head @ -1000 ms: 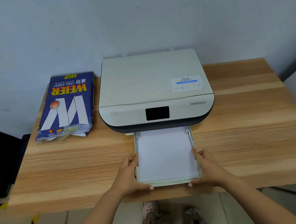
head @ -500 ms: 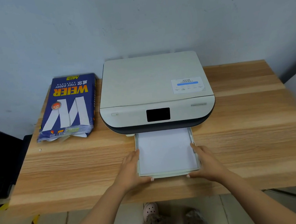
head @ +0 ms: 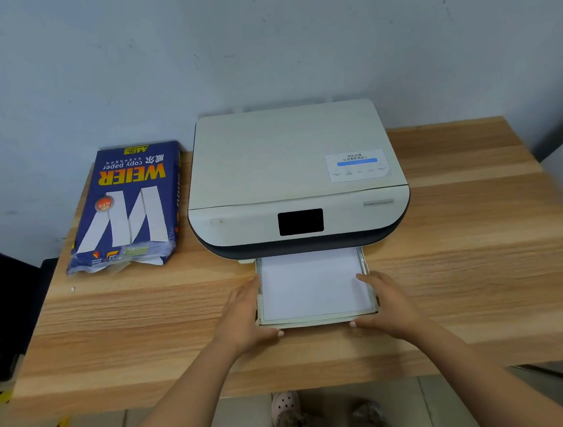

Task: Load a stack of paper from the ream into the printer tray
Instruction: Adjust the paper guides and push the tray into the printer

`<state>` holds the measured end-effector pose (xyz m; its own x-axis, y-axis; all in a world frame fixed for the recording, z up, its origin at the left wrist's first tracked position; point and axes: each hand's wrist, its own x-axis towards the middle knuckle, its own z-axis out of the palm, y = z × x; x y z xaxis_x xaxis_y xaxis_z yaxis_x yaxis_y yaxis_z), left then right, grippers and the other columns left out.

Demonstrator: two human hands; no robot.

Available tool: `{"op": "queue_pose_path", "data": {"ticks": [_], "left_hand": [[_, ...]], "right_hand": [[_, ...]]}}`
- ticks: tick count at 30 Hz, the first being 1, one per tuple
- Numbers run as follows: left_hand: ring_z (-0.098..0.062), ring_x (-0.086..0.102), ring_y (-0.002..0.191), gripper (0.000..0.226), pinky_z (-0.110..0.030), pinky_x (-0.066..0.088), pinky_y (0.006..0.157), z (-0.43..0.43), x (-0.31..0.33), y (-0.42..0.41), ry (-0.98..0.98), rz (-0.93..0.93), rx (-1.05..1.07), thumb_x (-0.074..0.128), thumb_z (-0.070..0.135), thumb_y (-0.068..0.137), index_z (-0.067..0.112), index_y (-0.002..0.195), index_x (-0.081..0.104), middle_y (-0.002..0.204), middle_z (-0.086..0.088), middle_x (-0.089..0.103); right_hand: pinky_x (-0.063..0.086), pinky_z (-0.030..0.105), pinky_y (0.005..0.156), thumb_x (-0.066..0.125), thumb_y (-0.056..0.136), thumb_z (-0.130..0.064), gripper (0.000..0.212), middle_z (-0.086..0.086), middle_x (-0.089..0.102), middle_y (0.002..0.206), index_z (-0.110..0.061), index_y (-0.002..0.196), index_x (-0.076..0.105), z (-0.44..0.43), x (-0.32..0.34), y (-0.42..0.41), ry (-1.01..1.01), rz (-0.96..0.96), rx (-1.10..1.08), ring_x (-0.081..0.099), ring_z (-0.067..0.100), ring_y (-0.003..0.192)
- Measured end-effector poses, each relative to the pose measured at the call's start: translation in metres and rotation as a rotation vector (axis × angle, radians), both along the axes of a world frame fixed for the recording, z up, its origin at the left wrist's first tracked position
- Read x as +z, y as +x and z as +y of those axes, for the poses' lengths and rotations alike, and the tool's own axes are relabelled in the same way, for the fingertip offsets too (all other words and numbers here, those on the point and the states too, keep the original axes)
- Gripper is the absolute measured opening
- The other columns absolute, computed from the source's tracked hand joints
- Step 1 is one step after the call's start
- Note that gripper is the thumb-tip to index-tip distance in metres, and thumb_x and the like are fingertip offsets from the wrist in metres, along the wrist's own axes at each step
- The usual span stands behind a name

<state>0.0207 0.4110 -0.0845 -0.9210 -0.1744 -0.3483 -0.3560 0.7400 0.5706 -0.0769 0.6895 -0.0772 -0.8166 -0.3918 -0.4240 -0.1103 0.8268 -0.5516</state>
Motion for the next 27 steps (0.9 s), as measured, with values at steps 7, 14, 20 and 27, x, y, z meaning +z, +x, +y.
{"op": "queue_pose_path", "data": {"ticks": [7,14,20,27], "left_hand": [[-0.018,0.035,0.13,0.108,-0.039,0.037,0.106,-0.003,-0.005,-0.005,-0.03,0.01,0.035,0.084,0.05,0.053,0.034,0.144,0.027,0.143,0.008,0.046],[-0.019,0.039,0.128,0.095,-0.034,0.037,0.103,0.001,-0.006,-0.009,-0.023,0.063,0.083,0.084,0.042,0.062,0.028,0.141,0.034,0.139,0.005,0.05],[-0.022,0.045,0.123,0.088,-0.035,0.041,0.097,-0.007,-0.004,-0.006,-0.086,0.044,0.093,0.083,0.05,0.06,0.027,0.135,0.043,0.131,0.003,0.056],[-0.02,0.051,0.11,0.073,-0.034,0.046,0.09,-0.01,-0.007,-0.016,-0.136,0.005,0.081,0.072,0.064,0.061,0.034,0.125,0.054,0.12,0.004,0.063]], "right_hand": [[0.038,0.038,0.109,0.084,0.058,-0.047,0.111,0.004,0.035,0.148,-0.015,0.146,0.025,-0.004,0.0,-0.005,0.015,0.003,-0.058,0.037,0.022,0.133],[0.038,0.038,0.108,0.084,0.061,-0.042,0.105,0.006,0.036,0.147,-0.013,0.145,0.028,-0.011,0.0,-0.009,0.005,0.012,-0.111,0.038,0.023,0.132],[0.045,0.034,0.1,0.084,0.06,-0.046,0.102,0.009,0.038,0.137,-0.013,0.141,0.032,-0.009,0.001,-0.007,0.011,-0.019,-0.166,0.049,0.024,0.119],[0.043,0.029,0.09,0.083,0.061,-0.045,0.087,0.008,0.044,0.128,-0.016,0.133,0.045,-0.015,0.007,-0.018,0.003,-0.032,-0.208,0.052,0.02,0.105]]}}
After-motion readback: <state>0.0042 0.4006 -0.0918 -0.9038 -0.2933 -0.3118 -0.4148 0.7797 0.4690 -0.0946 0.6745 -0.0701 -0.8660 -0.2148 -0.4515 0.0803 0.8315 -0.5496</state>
